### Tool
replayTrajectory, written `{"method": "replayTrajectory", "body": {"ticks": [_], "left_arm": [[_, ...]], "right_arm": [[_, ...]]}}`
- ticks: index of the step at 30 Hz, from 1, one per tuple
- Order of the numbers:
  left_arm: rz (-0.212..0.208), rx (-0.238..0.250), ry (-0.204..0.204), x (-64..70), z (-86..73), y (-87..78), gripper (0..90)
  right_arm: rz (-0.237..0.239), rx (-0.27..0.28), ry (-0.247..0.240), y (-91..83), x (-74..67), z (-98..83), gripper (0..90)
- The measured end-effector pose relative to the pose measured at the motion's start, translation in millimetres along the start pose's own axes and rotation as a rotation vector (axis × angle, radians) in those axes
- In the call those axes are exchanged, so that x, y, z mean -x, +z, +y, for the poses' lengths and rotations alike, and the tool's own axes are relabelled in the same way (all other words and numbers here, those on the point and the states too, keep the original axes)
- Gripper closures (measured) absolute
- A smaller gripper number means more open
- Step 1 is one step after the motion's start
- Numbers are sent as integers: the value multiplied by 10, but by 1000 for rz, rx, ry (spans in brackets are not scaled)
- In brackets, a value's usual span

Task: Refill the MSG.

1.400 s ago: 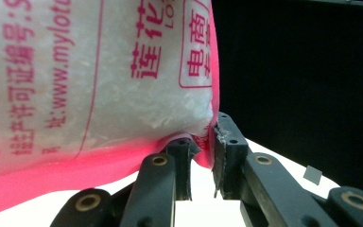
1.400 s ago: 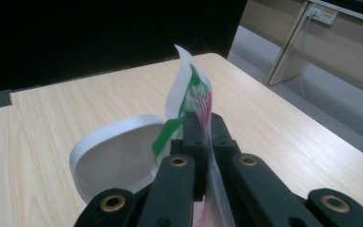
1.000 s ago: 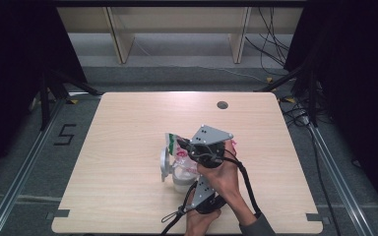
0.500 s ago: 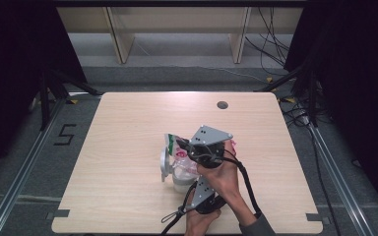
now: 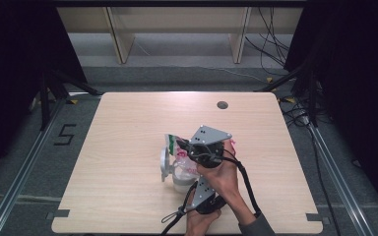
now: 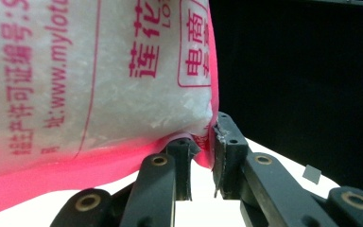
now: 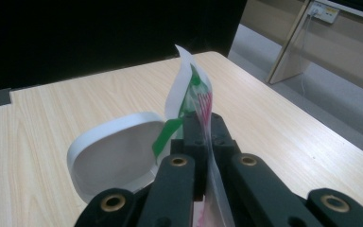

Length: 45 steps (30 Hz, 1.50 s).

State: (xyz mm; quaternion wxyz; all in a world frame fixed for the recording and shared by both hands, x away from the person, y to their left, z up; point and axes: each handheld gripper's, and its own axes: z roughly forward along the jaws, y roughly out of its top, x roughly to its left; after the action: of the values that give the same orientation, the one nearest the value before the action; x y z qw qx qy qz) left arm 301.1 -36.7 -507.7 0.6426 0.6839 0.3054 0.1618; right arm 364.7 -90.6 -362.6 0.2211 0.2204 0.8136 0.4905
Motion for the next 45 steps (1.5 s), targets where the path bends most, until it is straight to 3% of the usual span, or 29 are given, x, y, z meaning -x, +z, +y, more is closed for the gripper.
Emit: {"method": "replayTrajectory", "body": {"ticks": [5, 7, 8, 26, 45], "left_arm": [[-9, 15, -11, 8, 7, 6, 785], [-8, 13, 6, 9, 14, -5, 785], [-13, 23, -13, 7, 17, 2, 786], [-8, 12, -1, -1, 15, 1, 785], [-4, 10, -7, -1, 6, 0, 785]], "right_arm": [[16, -5, 16, -33, -10, 19, 900], [-4, 14, -4, -36, -5, 25, 900], [7, 8, 6, -51, -15, 36, 900], [-5, 14, -20, -29, -15, 29, 900], [8, -3, -9, 17, -31, -1, 900]]}}
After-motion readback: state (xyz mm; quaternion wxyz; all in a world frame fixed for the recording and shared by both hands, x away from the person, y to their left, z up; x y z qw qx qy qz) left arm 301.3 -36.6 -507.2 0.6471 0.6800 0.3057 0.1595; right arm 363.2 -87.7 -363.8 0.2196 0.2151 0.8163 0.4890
